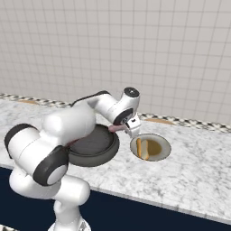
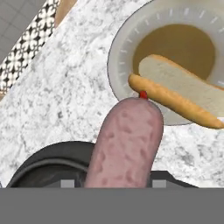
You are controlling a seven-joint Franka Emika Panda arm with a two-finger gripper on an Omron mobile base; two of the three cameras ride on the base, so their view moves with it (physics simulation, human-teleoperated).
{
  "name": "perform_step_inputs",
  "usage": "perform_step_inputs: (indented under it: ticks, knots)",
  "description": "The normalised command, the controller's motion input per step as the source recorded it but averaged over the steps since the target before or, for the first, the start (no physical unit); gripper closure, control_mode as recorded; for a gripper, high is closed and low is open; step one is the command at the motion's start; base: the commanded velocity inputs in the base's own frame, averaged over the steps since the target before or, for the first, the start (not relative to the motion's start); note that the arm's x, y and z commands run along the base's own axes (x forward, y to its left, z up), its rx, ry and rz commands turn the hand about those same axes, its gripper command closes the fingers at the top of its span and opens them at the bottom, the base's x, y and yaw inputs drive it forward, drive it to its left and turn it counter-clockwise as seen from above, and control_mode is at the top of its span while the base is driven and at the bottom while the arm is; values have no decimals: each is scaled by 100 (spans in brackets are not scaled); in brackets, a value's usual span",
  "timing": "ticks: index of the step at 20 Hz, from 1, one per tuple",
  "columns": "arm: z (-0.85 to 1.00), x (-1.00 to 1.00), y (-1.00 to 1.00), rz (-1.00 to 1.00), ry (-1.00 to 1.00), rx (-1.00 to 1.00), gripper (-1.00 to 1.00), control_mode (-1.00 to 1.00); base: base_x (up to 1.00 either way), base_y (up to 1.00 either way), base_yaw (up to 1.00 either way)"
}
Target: Place one bun and one sausage from the bowl on each plate.
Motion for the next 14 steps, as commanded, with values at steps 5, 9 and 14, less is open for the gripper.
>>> perform_step_inputs:
  ticks: [5, 9, 14]
  knots:
    - [-2, 0, -93, 16, 1, 0, 100, -100, 0, 0, 0]
    - [-25, 9, -54, 28, 3, -5, 100, -100, 0, 0, 0]
    - [-40, 4, -43, 32, 2, -8, 100, -100, 0, 0, 0]
